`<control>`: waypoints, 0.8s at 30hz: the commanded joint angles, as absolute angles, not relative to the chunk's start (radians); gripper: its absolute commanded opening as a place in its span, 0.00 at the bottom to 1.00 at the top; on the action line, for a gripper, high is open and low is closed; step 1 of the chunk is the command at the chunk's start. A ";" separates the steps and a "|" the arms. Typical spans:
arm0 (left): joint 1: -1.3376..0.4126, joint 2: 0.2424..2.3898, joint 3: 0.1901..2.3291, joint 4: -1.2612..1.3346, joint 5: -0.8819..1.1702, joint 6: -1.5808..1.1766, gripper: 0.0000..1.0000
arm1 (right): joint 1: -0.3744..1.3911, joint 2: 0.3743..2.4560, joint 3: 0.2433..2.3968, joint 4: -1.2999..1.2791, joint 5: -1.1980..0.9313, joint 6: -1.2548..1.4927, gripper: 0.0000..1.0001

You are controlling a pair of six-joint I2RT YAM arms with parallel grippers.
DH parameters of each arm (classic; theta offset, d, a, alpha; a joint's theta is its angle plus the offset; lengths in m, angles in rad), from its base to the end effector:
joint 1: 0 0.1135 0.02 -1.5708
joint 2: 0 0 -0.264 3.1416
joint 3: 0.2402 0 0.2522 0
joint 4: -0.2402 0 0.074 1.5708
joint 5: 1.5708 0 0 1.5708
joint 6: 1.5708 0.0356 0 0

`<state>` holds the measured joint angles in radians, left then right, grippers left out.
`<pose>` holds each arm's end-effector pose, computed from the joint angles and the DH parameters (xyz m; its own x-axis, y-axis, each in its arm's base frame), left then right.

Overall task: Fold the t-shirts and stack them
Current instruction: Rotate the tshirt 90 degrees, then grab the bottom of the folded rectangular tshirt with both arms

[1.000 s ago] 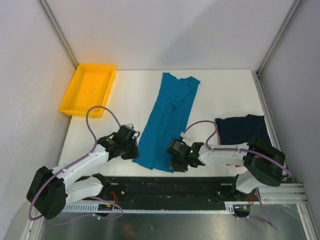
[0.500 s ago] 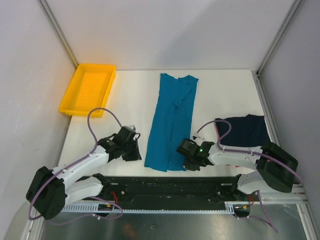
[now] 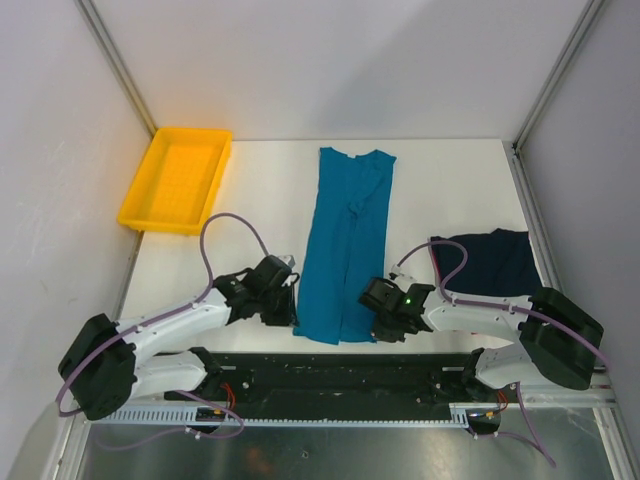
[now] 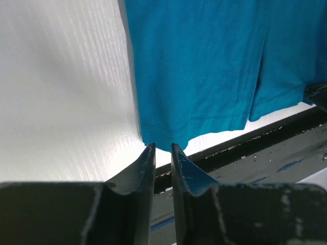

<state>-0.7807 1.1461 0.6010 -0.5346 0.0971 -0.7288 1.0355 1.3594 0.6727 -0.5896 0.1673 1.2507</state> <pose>0.1421 -0.1456 0.1818 -0.9554 0.0135 -0.2949 0.1296 0.9168 -0.3778 0.1192 0.1894 0.1583 -0.9352 0.2579 -0.2426 0.2042 0.9526 0.2254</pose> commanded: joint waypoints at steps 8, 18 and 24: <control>-0.791 1.206 0.585 -0.477 0.061 -0.762 0.27 | 1.028 1.357 0.650 -0.595 0.178 1.234 0.00; -0.802 1.265 0.587 -0.466 0.026 -0.777 0.33 | 1.027 1.355 0.650 -0.591 0.176 1.226 0.00; -0.816 1.287 0.583 -0.468 0.006 -0.799 0.33 | 1.025 1.356 0.650 -0.587 0.174 1.221 0.00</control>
